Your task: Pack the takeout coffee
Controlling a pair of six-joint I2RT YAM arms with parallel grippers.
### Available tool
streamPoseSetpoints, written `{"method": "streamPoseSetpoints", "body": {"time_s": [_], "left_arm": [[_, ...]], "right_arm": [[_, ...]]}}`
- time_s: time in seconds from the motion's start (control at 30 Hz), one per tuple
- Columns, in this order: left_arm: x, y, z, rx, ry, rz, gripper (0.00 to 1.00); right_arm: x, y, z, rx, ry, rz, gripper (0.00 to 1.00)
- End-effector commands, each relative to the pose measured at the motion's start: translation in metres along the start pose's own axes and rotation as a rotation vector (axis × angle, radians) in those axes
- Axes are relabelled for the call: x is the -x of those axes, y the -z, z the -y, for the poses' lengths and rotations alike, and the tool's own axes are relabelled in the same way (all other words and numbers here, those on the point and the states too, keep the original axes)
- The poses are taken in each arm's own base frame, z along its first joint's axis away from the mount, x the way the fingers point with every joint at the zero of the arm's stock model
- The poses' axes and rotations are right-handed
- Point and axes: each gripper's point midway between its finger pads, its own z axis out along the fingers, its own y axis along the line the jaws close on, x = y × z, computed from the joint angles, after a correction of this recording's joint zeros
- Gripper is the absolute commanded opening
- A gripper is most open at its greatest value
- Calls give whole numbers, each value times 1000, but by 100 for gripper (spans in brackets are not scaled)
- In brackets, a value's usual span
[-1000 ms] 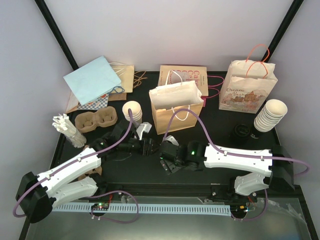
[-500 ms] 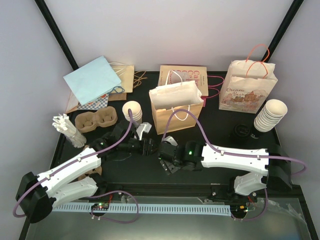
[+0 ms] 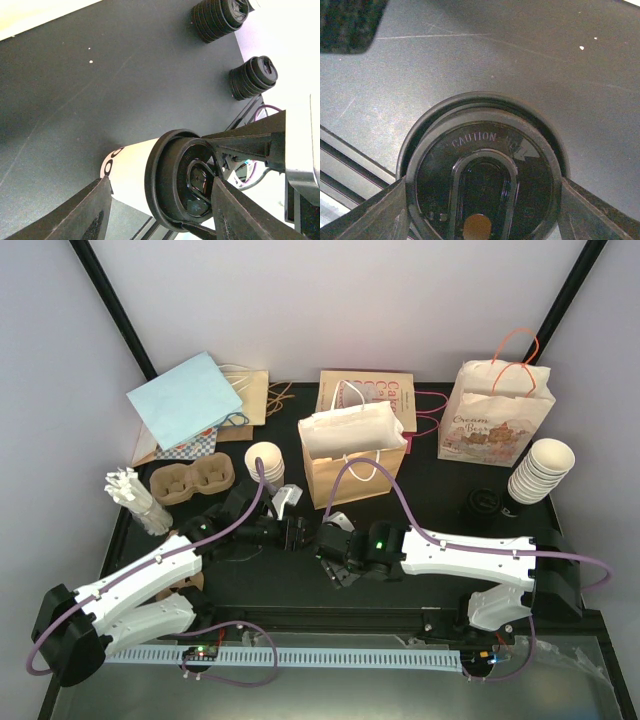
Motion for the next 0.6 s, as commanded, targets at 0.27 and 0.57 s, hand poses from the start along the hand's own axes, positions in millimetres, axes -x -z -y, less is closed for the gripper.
{"method": "streamPoseSetpoints", "body": {"time_s": [0.27,0.57], "left_arm": [[4,8,-5,36,-12,28,57],[3,8,-7,39,-10,24,57]], "right_arm": [[1,5,5,-23,13,21,74],[-6,-1,0,7,27,-4,72]]}}
